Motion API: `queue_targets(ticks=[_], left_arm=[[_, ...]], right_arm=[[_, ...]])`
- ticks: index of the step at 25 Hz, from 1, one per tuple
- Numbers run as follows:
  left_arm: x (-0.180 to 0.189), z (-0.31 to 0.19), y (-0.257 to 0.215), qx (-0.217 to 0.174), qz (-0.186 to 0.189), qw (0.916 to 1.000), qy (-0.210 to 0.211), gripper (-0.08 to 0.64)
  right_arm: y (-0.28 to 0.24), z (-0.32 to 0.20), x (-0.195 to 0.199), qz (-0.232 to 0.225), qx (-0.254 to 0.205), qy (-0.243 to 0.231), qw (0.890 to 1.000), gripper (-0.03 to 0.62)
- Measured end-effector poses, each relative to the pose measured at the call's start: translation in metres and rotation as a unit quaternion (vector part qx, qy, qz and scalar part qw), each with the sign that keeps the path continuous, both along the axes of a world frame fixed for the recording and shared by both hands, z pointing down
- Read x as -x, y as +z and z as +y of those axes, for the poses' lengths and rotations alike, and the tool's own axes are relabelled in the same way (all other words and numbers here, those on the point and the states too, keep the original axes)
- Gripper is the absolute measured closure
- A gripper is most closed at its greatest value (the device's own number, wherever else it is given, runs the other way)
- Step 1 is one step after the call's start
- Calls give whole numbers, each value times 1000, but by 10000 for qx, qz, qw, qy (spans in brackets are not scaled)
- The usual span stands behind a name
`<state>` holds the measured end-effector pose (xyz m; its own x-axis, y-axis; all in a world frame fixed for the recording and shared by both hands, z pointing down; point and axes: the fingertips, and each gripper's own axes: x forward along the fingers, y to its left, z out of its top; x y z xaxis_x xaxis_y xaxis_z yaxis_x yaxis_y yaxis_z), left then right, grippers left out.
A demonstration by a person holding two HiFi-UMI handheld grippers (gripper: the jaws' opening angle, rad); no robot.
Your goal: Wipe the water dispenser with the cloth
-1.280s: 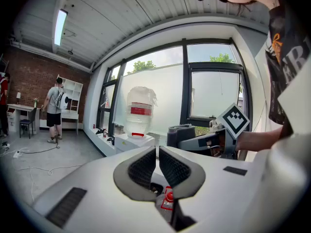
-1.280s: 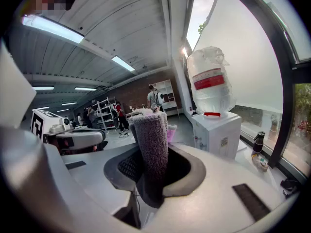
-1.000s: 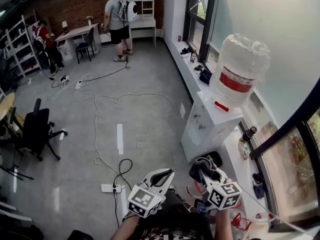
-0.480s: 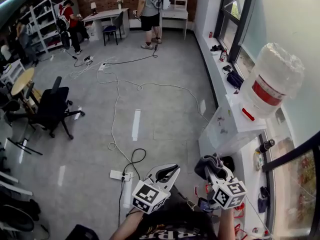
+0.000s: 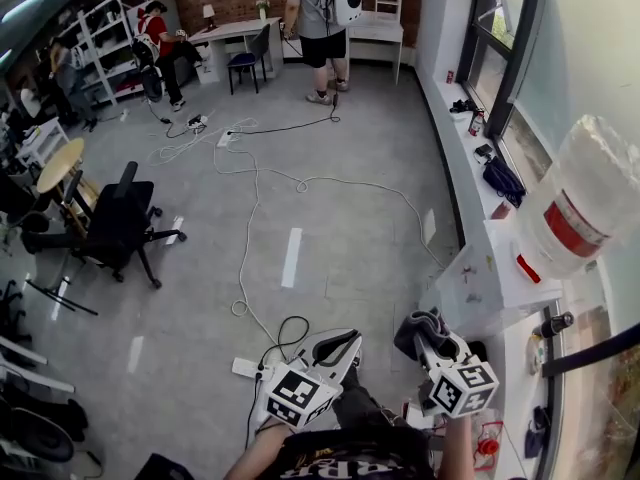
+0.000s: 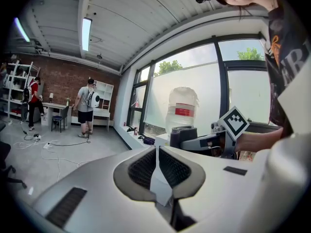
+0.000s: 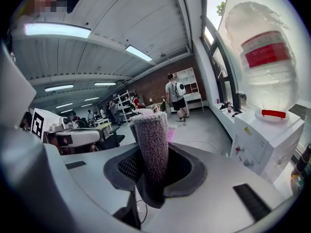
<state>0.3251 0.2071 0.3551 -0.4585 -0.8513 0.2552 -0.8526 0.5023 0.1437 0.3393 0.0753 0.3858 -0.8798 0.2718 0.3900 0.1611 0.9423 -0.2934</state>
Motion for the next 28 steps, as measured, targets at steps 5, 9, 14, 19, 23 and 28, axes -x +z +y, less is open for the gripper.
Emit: queue_targets(ticks=[5,9,14,19,23,28], left_arm=[[102,-14,4,207,-71,9998,2,531],[179,-40,-9,226,-228,9995,1,531],[240,-58,-20,247,-367,9990,10,531],[269,-82,-17,367,-257,9985,300,531],[288,-116,-23,364,-315,9960,756,531],[309,-160,-27,221,-386,9845,1698,531]], right_arm=[[12,-12,99,12,7,-68,10000,486],[4,-34,178,-81,87,-76,9999,486],[0,-50,246,-232,204,-77,9995,486],[6,-66,267,-165,365,113,9991,486],[7,-94,268,-122,321,542,9979,486],[5,-129,264,-171,241,1549,9875,486]])
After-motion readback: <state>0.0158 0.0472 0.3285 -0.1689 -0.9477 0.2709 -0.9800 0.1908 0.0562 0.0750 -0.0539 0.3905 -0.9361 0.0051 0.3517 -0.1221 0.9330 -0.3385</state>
